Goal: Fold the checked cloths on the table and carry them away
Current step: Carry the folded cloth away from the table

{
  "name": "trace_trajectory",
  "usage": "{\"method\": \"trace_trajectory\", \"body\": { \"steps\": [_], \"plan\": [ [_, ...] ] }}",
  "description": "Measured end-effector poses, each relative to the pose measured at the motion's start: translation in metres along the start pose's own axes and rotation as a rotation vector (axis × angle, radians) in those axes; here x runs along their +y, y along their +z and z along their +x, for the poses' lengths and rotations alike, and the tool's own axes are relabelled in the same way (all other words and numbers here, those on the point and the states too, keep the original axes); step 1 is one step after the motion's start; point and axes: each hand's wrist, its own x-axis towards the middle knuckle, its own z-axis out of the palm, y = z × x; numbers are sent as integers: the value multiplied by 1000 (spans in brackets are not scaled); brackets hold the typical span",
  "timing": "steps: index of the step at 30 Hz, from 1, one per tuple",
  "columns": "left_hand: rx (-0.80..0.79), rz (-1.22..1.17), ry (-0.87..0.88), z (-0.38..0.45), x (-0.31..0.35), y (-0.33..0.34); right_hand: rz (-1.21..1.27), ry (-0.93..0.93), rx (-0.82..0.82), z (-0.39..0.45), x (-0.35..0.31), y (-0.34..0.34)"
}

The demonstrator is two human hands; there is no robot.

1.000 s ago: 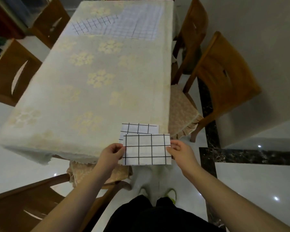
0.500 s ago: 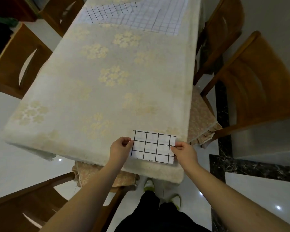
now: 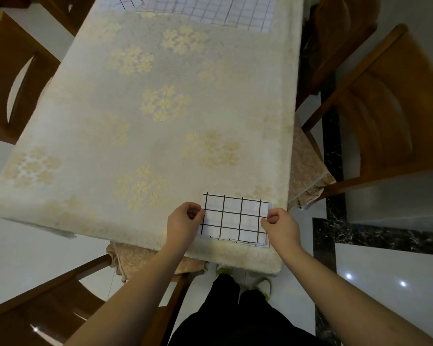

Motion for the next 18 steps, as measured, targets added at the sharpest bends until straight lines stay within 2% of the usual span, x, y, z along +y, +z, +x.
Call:
{"method": "trace_trajectory", "body": {
  "steps": [2, 4, 6, 8, 11, 15, 18],
  "plan": [
    [24, -12, 29, -1, 0, 0, -21, 33, 31, -2, 0, 1],
    [70, 1, 105, -1, 1, 1, -147, -1, 114, -7, -1, 3],
    [119, 112, 310, 1, 0, 4, -296, -169, 218, -14, -2, 9],
    [121, 328, 582, 7, -5, 12, -368, -366, 277, -19, -5, 20],
    [18, 563, 850, 16, -12, 24, -483, -566, 266, -13, -17, 47],
    [-97, 658, 920, 23, -17, 36, -708, -611, 90, 0, -27, 79],
    [-128, 685, 905, 24, -21, 39, -750, -552, 61, 6, -17, 86]
  ]
}}
